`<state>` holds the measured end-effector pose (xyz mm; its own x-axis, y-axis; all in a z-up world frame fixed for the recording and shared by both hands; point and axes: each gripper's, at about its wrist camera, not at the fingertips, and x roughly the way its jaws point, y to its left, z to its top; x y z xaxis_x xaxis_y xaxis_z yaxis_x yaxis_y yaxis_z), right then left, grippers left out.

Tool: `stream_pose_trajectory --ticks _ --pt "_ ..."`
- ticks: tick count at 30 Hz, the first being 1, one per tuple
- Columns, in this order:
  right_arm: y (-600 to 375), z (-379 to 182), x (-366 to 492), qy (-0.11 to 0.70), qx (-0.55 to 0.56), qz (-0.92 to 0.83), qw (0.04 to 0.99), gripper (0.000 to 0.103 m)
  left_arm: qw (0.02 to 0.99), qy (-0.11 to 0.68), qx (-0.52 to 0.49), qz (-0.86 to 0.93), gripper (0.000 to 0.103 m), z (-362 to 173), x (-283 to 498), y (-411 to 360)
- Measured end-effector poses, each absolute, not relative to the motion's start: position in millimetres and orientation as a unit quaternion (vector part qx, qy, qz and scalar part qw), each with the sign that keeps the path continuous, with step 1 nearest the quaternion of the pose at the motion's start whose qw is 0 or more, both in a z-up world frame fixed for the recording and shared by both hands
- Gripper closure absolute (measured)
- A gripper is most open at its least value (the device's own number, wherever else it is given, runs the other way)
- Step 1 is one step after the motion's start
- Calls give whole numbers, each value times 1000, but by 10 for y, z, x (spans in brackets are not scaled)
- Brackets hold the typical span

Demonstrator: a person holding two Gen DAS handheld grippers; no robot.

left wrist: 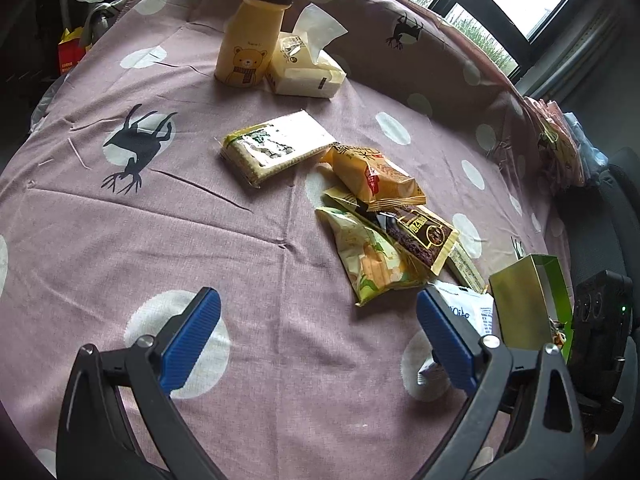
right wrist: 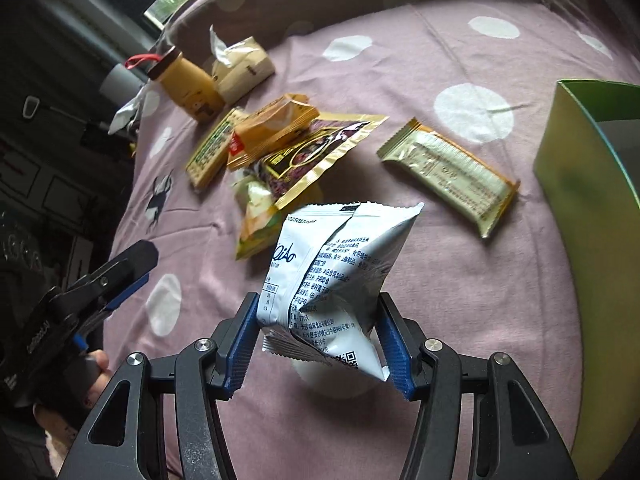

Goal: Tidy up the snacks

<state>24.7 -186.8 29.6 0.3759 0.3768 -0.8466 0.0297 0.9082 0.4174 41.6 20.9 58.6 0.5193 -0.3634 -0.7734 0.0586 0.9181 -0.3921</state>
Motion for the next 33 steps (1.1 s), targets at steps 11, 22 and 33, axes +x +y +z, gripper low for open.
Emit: stream_pose_trajectory --ticks 11,22,33 --pt "-1861 284 219 562 166 105 804 39 845 496 -142 -140 5 499 416 28" --pt "-2261 572 106 489 256 119 825 27 829 520 -112 -174 5 472 361 -157" --pt "-2308 436 168 501 306 123 800 27 785 552 -97 -264 6 353 263 -567"
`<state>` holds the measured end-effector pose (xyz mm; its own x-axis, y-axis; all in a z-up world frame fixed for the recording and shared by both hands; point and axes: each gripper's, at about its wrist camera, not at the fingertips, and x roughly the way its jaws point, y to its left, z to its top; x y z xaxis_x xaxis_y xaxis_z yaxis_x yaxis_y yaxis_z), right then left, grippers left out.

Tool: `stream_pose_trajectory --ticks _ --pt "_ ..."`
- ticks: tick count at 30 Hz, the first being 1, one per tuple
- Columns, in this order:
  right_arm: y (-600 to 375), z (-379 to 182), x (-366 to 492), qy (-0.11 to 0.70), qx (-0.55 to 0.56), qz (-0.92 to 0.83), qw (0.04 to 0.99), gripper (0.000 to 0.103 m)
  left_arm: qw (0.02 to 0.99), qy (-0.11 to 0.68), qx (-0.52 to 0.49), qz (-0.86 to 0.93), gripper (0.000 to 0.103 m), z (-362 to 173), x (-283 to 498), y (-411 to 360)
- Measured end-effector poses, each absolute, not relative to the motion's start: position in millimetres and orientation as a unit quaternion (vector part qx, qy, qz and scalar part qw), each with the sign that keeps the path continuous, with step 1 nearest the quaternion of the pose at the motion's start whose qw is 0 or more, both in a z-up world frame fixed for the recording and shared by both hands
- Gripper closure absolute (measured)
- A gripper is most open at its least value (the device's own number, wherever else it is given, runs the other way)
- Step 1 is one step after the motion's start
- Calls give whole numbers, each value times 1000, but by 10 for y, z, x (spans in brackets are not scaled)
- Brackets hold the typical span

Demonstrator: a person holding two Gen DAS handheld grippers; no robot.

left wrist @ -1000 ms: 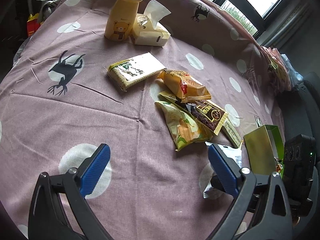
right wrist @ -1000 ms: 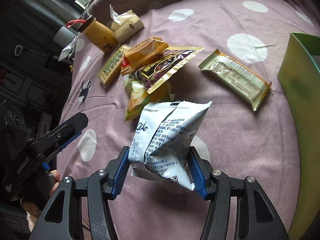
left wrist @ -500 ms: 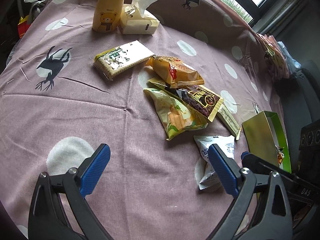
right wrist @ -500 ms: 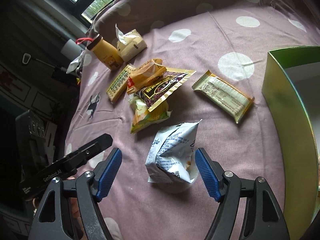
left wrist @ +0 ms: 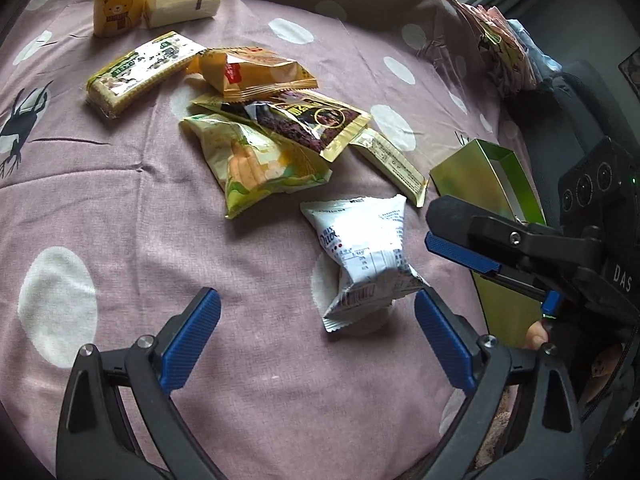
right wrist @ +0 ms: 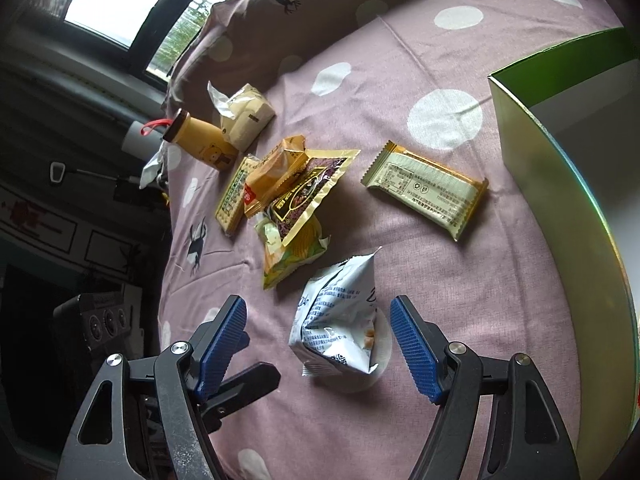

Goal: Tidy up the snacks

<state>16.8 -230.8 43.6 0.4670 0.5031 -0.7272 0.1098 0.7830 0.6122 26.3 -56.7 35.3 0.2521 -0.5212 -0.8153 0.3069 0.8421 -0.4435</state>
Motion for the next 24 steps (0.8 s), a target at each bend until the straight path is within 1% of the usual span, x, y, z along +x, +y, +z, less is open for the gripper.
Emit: stream_pose_trajectory --ticks 3,4,5,6,7,8,9,10,12,15,20,24 --pt "-2237 383 206 513 299 124 795 30 780 550 -111 -277 7 313 262 -661" --pt "-2209 360 216 520 293 121 793 35 777 552 -118 -280 8 290 267 -684" --pt "-2181 339 228 526 287 118 792 40 774 554 -124 -280 12 268 270 -707" --pt "-2173 320 237 530 283 115 791 42 773 556 -125 -279 19 259 267 -730" --pt "-2165 306 249 532 282 112 791 45 773 555 -122 -280 22 255 258 -756" --pt "-2159 292 260 534 281 109 790 46 775 552 -119 -282 26 250 253 -784" --pt "-2159 278 266 537 281 108 788 46 777 548 -117 -287 32 249 247 -808" --pt "-2153 265 271 540 281 108 786 47 775 544 -124 -296 36 245 246 -821" --pt "-2134 253 273 545 273 108 786 47 765 544 -148 -313 49 221 256 -846" --pt "-2132 241 277 545 266 99 789 47 756 548 -160 -320 51 171 264 -883" --pt "-2141 186 302 549 273 101 783 47 769 534 -145 -321 53 220 215 -909" --pt "-2108 273 261 535 265 106 795 47 780 515 -137 -327 54 333 160 -908"
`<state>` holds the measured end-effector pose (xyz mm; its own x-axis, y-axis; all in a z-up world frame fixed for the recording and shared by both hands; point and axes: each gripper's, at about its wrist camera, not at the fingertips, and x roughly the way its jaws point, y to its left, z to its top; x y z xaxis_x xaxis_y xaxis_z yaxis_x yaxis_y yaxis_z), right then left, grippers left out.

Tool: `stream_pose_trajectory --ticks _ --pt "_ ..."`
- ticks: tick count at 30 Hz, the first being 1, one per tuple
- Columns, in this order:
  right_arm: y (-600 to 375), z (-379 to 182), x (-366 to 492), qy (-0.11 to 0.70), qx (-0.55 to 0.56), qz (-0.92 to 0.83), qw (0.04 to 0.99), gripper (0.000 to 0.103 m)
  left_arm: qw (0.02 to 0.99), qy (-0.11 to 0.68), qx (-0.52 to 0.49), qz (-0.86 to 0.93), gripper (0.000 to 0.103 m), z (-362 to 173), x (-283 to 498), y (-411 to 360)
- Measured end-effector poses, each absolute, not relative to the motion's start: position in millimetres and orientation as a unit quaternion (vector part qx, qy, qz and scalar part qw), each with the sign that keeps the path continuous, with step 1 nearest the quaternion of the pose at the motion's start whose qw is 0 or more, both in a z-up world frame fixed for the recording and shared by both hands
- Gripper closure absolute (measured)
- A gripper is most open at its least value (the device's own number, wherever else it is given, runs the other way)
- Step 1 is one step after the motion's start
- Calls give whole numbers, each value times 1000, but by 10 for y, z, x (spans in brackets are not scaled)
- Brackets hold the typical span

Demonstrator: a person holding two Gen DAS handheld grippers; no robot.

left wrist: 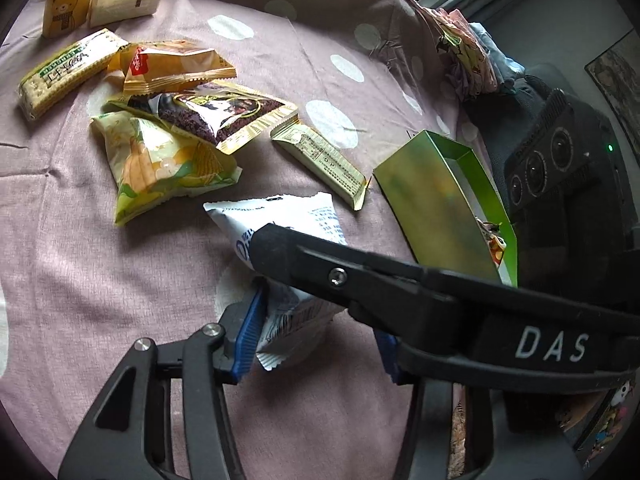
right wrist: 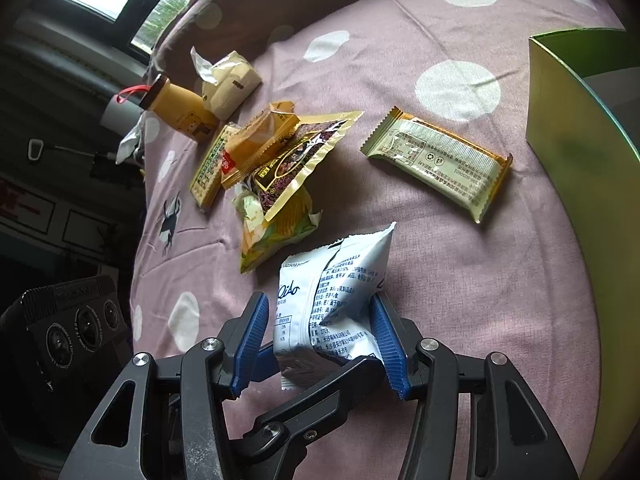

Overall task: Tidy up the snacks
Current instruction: 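Lift the white bag with the right gripper and carry it over the box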

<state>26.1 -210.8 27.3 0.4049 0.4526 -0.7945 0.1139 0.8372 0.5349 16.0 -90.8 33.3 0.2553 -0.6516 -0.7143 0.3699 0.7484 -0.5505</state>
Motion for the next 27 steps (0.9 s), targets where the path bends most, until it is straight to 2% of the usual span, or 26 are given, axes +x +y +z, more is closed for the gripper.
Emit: stream_pose_trajectory --ticks 12,27 --pt "-2043 750 22 457 241 135 845 47 831 432 -91 -338 55 773 -75 -891" --pt "-1936 1168 -229 401 212 142 880 47 857 371 -78 -349 55 1116 -318 -821"
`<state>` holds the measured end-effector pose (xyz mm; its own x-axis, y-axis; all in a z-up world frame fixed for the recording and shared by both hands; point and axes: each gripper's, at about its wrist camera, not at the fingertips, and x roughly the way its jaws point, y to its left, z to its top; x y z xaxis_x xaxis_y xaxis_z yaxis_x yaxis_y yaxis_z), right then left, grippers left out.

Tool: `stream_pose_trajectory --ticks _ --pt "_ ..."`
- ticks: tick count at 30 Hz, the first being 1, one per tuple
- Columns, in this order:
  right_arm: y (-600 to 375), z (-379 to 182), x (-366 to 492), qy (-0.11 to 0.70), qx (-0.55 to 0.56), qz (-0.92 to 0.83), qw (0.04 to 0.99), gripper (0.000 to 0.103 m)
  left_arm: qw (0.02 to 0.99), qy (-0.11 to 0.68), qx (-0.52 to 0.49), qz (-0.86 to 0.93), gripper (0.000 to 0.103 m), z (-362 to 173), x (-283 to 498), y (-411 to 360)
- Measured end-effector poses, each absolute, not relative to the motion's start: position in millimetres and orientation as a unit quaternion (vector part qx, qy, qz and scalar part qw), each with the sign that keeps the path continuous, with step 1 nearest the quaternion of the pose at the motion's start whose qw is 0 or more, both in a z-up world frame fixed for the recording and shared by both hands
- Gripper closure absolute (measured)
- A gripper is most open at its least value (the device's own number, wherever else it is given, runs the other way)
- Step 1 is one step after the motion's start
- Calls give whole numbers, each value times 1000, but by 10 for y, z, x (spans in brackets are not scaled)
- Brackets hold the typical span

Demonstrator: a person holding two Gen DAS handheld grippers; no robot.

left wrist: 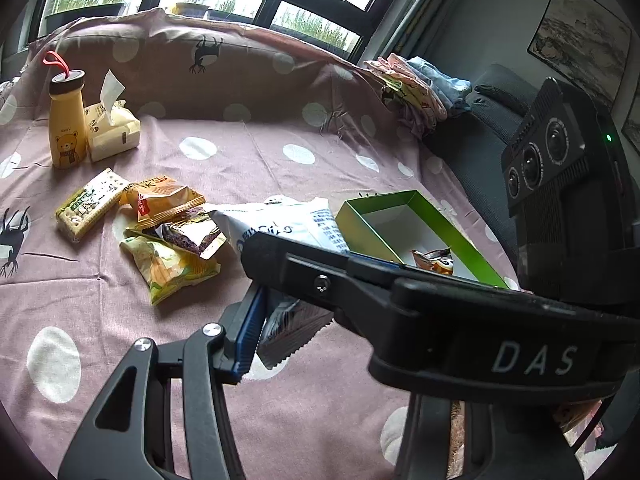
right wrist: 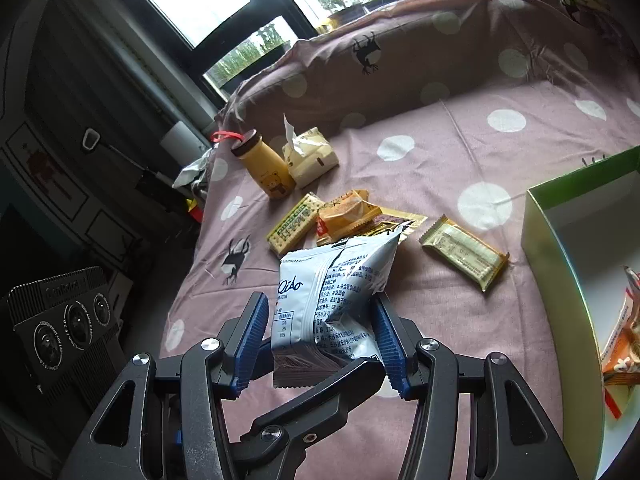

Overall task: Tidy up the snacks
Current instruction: 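Lift the white bag with the right gripper and carry it over the box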

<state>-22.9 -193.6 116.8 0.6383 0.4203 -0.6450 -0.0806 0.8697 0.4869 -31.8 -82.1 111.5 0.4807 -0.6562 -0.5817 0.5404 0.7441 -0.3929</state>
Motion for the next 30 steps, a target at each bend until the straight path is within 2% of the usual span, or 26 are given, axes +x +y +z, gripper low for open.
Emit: stream_pose_trajectory --ticks 30 --pt "-1944 1502 -500 346 191 167 903 47 883 311 -48 -348 56 1443 -607 -851"
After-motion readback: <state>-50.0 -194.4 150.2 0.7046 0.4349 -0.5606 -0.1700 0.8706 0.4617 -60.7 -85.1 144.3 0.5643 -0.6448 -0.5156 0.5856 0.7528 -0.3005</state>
